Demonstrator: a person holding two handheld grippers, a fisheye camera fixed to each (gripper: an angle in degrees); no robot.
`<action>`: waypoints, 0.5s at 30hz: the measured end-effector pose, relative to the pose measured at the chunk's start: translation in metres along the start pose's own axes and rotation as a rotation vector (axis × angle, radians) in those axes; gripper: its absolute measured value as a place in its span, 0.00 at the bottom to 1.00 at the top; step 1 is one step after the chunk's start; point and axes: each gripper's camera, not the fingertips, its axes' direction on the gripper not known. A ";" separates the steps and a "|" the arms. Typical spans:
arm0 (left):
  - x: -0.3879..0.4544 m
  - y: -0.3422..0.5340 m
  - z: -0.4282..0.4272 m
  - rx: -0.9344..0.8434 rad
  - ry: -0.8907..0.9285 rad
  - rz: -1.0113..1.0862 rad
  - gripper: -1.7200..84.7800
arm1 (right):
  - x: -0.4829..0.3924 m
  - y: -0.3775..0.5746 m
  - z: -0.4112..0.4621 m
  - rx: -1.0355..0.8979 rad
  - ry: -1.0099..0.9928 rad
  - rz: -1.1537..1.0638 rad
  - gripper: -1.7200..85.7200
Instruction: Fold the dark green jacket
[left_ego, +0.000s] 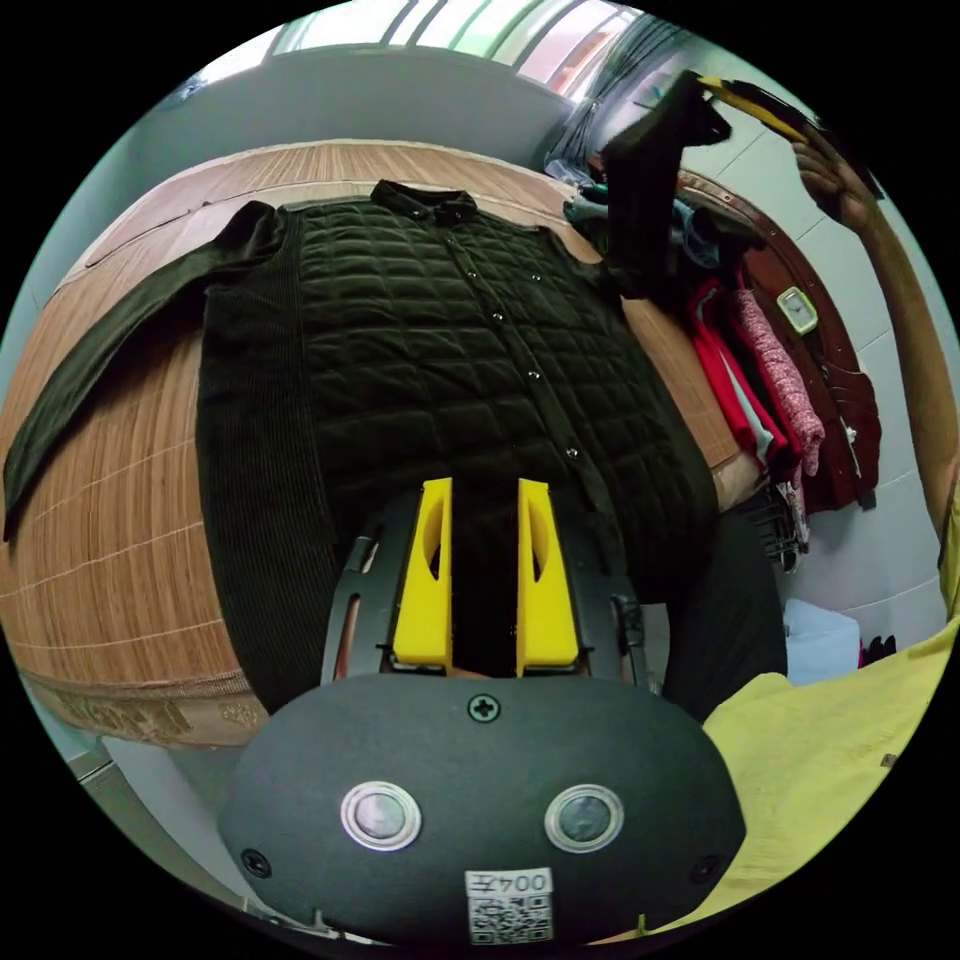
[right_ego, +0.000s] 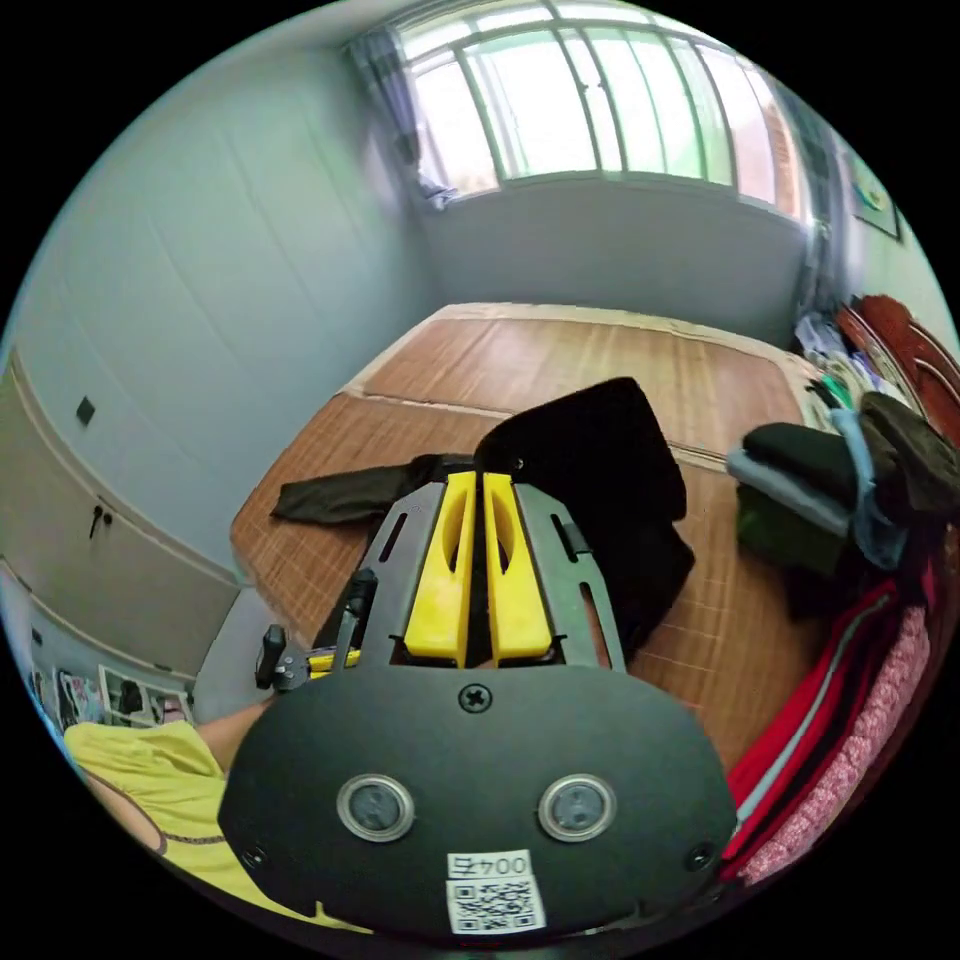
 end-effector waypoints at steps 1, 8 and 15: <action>-0.004 0.000 -0.002 0.009 0.005 -0.009 0.14 | -0.010 -0.002 0.013 -0.013 -0.009 -0.014 0.03; -0.035 -0.027 -0.015 0.050 0.014 -0.044 0.16 | -0.053 0.010 0.130 -0.160 -0.106 -0.045 0.08; -0.057 -0.086 -0.006 0.025 -0.036 -0.090 0.16 | 0.046 0.074 0.173 -0.325 0.248 0.096 0.11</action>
